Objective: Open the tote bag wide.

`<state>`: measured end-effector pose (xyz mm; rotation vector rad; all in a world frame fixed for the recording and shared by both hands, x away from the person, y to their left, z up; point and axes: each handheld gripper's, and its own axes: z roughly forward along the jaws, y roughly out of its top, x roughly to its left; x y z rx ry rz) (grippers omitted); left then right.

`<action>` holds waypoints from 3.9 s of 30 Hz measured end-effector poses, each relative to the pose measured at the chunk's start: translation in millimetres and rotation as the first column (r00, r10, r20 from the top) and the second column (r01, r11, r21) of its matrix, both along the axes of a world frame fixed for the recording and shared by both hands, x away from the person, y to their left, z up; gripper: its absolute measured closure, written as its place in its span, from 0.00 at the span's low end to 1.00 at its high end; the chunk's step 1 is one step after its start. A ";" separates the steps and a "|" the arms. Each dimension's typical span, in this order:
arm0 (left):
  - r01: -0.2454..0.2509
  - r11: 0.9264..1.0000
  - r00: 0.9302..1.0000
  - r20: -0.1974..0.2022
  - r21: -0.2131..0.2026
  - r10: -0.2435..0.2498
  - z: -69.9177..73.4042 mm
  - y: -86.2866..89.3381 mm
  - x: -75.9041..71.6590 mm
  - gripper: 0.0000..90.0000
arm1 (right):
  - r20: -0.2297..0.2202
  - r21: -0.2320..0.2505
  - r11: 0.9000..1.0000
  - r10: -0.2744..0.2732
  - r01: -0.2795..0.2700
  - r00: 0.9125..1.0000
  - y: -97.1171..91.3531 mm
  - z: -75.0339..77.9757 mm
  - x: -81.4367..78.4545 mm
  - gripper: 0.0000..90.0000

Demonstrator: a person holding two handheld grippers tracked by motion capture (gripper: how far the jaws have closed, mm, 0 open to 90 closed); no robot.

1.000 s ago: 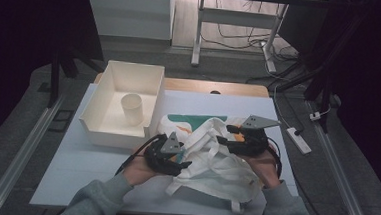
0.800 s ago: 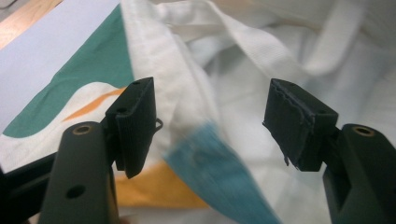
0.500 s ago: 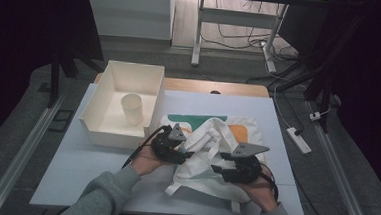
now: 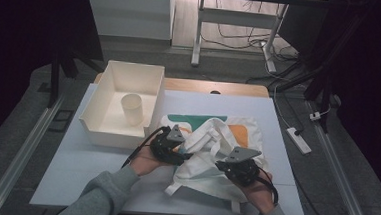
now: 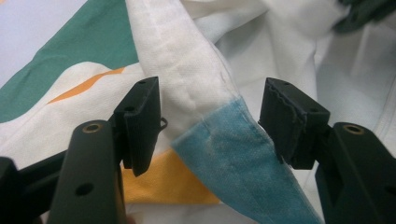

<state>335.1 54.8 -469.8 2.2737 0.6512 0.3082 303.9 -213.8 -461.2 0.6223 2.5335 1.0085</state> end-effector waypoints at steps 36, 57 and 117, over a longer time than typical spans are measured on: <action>0.009 1.000 1.000 0.010 -0.014 -0.009 3.3 2.1 -2.1 0.41 | 0.163 0.221 0.924 -0.352 0.313 0.922 -77.2 43.7 120.7 0.98; 0.012 1.000 1.000 0.016 -0.016 -0.012 4.4 2.1 -3.6 0.41 | 0.039 0.168 0.919 -0.368 0.357 0.929 -75.3 14.7 145.8 0.65; 0.010 0.999 0.997 0.080 -0.050 -0.006 20.6 0.4 -3.9 0.41 | 0.009 0.120 0.976 -0.186 0.183 0.983 -53.4 33.7 46.0 0.50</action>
